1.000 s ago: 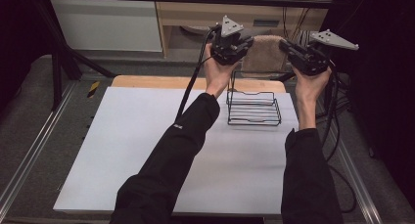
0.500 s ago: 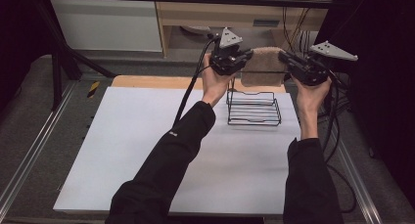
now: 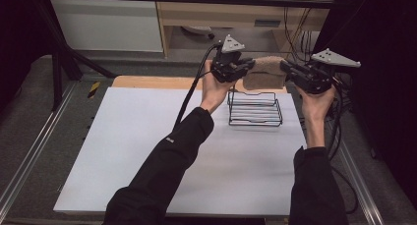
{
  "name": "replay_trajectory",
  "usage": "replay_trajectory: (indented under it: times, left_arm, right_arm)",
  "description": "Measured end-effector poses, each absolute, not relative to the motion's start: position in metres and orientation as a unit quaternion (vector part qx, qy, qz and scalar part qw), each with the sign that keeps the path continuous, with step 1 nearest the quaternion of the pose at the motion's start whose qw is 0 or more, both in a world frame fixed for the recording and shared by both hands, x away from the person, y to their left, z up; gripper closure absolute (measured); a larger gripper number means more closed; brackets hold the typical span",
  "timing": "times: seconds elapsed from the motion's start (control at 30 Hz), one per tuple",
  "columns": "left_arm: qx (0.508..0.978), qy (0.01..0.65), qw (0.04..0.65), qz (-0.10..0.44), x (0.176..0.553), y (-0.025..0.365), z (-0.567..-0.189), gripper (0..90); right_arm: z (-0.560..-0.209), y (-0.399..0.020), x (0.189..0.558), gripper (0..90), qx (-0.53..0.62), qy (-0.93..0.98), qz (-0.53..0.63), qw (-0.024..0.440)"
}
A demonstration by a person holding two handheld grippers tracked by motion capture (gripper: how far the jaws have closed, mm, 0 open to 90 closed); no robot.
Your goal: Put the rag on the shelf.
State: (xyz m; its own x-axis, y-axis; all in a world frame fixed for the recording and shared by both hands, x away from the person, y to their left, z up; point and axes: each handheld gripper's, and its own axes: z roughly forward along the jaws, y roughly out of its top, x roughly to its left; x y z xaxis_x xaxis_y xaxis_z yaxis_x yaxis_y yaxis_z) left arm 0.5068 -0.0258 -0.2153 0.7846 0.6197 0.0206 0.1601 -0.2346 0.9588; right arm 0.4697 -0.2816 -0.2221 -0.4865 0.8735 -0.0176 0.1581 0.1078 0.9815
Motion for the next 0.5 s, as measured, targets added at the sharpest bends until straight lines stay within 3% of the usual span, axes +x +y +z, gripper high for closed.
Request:
replay_trajectory:
  times: [0.5]
  left_arm:
    - [0.766, 0.251, 0.562, 0.187, 0.496, -0.023, -0.22, 74.9]
  right_arm:
    - [-0.239, -0.285, 0.458, 79.4, 0.374, 0.692, 0.528, 0.32]
